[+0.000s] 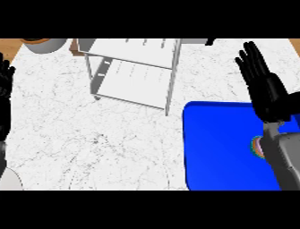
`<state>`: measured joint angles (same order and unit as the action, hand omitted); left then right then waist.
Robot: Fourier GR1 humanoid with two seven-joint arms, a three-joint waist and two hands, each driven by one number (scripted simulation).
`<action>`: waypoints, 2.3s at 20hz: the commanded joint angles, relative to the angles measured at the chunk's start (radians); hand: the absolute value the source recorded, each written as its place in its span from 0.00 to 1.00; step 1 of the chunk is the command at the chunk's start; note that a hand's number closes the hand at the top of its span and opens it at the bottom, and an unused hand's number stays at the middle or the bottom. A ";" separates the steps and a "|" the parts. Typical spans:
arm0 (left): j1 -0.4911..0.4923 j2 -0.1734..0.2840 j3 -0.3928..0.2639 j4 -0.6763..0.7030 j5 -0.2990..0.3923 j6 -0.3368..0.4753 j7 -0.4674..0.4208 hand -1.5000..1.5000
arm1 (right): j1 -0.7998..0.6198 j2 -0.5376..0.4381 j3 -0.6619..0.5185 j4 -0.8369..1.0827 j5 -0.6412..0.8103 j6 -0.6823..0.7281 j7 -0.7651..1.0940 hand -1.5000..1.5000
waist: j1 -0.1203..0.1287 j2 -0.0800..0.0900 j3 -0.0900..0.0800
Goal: Pick the cupcake from the tray and place it in the tiered basket
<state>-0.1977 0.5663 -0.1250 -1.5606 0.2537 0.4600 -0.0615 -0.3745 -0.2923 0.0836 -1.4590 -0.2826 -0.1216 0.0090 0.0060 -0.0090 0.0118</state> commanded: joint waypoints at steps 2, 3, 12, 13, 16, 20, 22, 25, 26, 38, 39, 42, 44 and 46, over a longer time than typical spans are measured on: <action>0.005 -0.055 -0.061 0.013 0.032 -0.063 0.053 0.50 | 0.126 -0.062 -0.065 -0.041 -0.062 0.177 -0.215 1.00 | -0.026 0.010 -0.010; 0.011 -0.090 -0.096 0.047 0.042 -0.077 0.057 0.50 | 0.134 -0.109 -0.098 -0.066 -0.109 0.249 -0.233 1.00 | -0.052 0.012 -0.009; 0.060 -0.153 -0.211 0.027 0.166 -0.249 0.183 0.50 | 0.427 -0.118 -0.378 0.160 -0.097 0.291 -0.741 0.00 | -0.040 0.013 -0.007; 0.086 -0.173 -0.219 0.013 0.173 -0.237 0.188 0.50 | 0.480 -0.121 -0.347 0.155 -0.043 0.318 -0.802 0.00 | -0.031 0.010 -0.008; 0.016 -0.200 -0.195 0.115 0.168 -0.272 0.137 0.50 | 0.552 -0.190 -0.339 0.155 0.060 0.364 -0.932 0.00 | -0.036 0.012 -0.011; 0.028 -0.181 -0.191 0.107 0.164 -0.280 0.164 0.50 | 0.697 -0.243 -0.324 0.016 0.223 0.215 -0.867 0.00 | -0.040 0.007 -0.014; 0.042 -0.185 -0.201 0.068 0.158 -0.259 0.190 0.50 | 0.745 -0.284 -0.349 -0.088 0.261 0.145 -0.756 0.00 | -0.041 0.003 -0.016; 0.009 -0.181 -0.182 0.061 0.166 -0.251 0.217 0.50 | 0.813 -0.315 -0.382 -0.179 0.368 0.022 -0.637 0.00 | -0.049 0.002 -0.018; 0.044 -0.162 -0.181 0.043 0.172 -0.267 0.215 0.50 | 0.833 -0.331 -0.398 -0.182 0.404 -0.009 -0.587 0.00 | -0.034 0.003 -0.017; -0.030 -0.237 -0.192 0.098 0.124 -0.267 0.229 0.50 | 0.949 -0.195 -0.076 -0.773 0.801 -0.018 0.135 0.00 | -0.009 0.011 -0.013; -0.007 -0.204 -0.173 0.112 0.141 -0.305 0.214 0.50 | 0.976 -0.169 -0.038 -0.854 0.875 -0.041 0.206 0.00 | -0.009 0.011 -0.014; -0.014 -0.260 -0.205 0.086 0.100 -0.257 0.227 0.50 | 0.918 -0.168 -0.007 -0.784 1.009 0.003 0.307 0.00 | -0.004 0.011 -0.013; -0.008 -0.233 -0.174 0.074 0.116 -0.286 0.242 0.50 | 0.886 -0.116 0.070 -0.746 1.122 0.000 0.356 0.00 | -0.001 0.011 -0.013; -0.001 -0.205 -0.143 0.081 0.134 -0.343 0.239 0.50 | 0.837 -0.087 0.083 -0.645 1.158 -0.002 0.346 0.00 | -0.001 0.010 -0.012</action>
<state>-0.1979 0.3415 -0.2982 -1.4773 0.3777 0.1620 0.1657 0.5290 -0.4284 0.0990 -2.1795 0.7485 -0.1353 0.2763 0.0008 0.0010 -0.0016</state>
